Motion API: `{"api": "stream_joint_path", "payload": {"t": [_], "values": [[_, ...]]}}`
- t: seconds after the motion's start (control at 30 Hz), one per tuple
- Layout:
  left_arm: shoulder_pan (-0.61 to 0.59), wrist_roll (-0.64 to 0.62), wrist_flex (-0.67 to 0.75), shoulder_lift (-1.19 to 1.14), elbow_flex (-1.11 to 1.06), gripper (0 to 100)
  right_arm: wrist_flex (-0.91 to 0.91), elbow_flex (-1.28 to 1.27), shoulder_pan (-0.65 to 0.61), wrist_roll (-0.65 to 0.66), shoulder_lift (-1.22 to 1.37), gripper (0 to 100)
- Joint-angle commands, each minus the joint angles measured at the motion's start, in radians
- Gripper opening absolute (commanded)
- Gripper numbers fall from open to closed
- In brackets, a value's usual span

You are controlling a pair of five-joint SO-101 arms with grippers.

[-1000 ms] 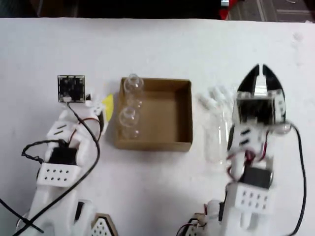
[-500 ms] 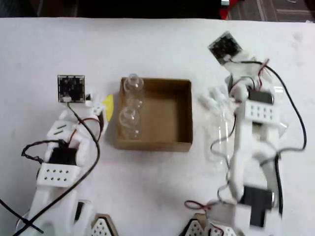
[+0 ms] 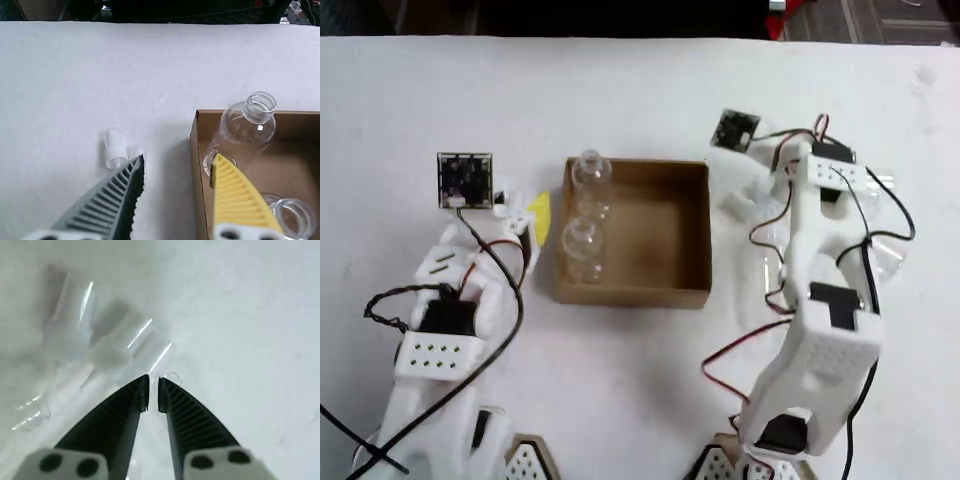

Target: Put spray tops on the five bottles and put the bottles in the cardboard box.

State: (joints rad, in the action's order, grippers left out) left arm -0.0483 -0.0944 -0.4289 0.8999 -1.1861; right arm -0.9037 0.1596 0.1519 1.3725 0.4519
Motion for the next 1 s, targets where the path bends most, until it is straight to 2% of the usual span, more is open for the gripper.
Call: {"api": "stream_joint_path", "payload": {"t": [0.0,0.2,0.33,0.47,0.63,0.87,0.97], "values": [[-0.001,-0.011,0.028,0.022,0.008,21,-0.091,0.166,0.019,-0.028,0.044,3.0],[0.018,-0.009,0.028,0.021,0.008,21,-0.217,0.388,0.036,-0.028,0.179,12.5],[0.018,-0.009,0.028,0.021,0.008,21,-0.251,0.517,0.054,-0.015,0.263,12.1],[0.018,-0.009,0.028,0.021,0.008,21,-0.318,0.629,0.071,0.075,0.341,12.2],[0.018,-0.009,0.028,0.021,0.011,21,-0.383,0.760,0.079,0.086,0.437,12.4],[0.018,-0.009,0.028,0.021,0.012,21,-0.549,0.936,0.079,0.149,0.476,12.4],[0.018,-0.009,0.028,0.021,0.012,21,-0.562,0.950,0.077,0.155,0.478,12.4]]}}
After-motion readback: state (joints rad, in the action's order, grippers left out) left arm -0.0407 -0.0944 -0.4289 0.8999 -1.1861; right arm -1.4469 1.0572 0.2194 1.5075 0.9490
